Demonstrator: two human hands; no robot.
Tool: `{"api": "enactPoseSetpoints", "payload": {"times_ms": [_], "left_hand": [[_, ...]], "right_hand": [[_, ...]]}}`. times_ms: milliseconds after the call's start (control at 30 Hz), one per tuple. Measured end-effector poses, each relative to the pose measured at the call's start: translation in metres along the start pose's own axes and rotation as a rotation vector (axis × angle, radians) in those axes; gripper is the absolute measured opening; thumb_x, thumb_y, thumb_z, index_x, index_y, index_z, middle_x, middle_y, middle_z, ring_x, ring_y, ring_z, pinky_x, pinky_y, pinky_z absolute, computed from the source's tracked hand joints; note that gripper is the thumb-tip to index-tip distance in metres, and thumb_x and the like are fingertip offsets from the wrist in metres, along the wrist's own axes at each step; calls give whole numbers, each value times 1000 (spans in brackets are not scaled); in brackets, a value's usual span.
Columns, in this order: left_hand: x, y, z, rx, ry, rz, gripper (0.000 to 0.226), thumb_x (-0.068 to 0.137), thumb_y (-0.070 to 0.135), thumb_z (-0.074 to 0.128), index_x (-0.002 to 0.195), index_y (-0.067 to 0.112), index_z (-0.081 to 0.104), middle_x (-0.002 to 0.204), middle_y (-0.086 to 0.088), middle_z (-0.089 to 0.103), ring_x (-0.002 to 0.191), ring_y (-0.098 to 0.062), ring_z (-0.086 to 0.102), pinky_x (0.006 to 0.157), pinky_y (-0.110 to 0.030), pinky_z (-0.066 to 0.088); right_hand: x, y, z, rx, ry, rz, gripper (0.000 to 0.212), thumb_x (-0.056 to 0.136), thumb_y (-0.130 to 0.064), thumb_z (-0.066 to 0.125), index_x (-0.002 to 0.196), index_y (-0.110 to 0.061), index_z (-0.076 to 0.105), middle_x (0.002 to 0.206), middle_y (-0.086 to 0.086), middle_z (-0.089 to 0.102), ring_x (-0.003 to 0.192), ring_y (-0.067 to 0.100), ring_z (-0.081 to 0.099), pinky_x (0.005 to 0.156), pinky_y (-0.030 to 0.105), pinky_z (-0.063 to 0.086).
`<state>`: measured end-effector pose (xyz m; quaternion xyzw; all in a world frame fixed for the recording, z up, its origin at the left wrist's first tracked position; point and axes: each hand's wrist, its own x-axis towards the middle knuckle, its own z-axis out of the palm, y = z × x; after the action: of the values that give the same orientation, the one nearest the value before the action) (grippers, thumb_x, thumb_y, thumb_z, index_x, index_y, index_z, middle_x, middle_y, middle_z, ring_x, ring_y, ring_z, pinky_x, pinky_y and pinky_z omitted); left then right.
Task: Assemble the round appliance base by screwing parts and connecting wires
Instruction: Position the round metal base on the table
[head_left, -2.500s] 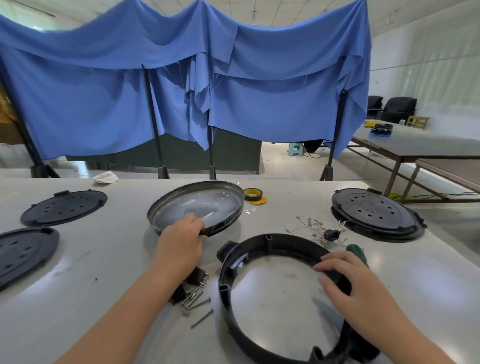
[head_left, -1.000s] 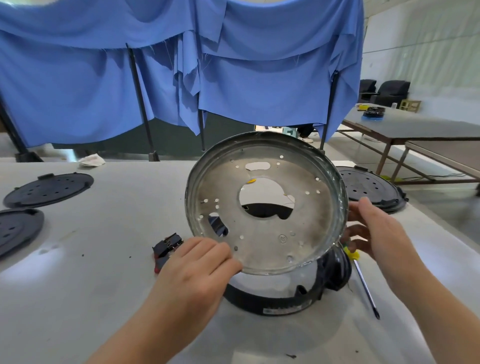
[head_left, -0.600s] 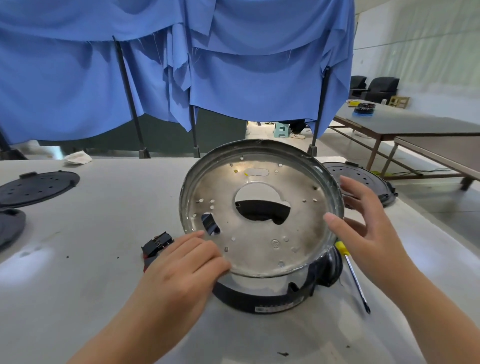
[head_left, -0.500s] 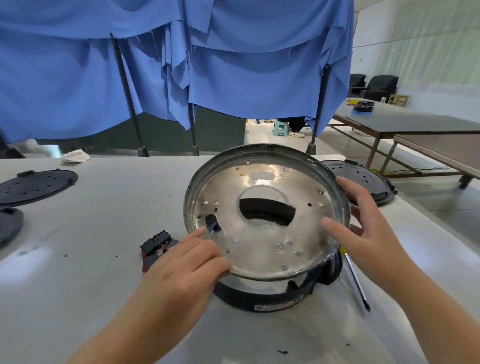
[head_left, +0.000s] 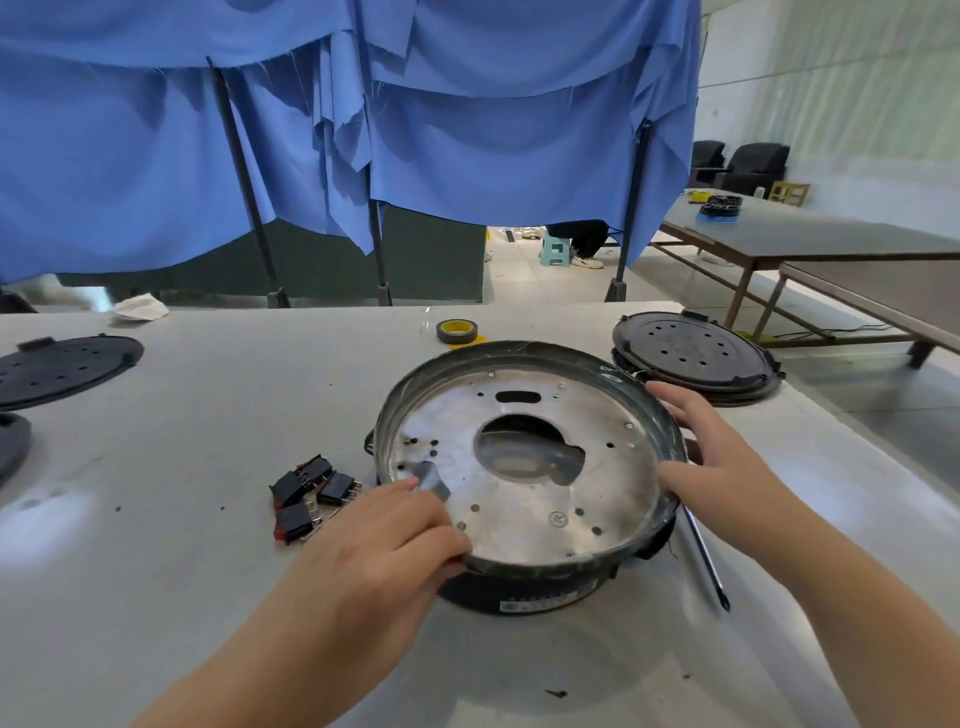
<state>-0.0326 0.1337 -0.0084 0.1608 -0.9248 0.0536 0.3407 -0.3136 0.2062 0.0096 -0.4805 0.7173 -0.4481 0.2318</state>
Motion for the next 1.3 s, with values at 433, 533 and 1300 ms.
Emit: {"api": "enactPoseSetpoints", "payload": {"times_ms": [433,533,1300], "left_hand": [[-1,3,1,-33,-47,18,9,79,27,64,76,18,65,77,7,57,66,-16,55,64,-28,44],[-1,1,5,-20,-46,6,15,79,34,64,76,19,64,78,9,57,68,-14,55,65,-27,42],[6,-1,22,245,115,88,80,73,21,76,141,15,35,112,-5,47,97,-23,51,94,-40,42]], "right_hand": [[2,3,4,-47,-66,43,72,83,4,49,141,-36,33,111,-28,46,101,-1,54,77,21,43],[3,4,2,-60,-45,78,64,88,-7,55,140,-37,32,112,-20,51,91,1,57,72,20,45],[5,-33,-1,585,-246,506,23,89,-33,59,93,-12,51,64,11,64,51,21,66,48,24,54]]}}
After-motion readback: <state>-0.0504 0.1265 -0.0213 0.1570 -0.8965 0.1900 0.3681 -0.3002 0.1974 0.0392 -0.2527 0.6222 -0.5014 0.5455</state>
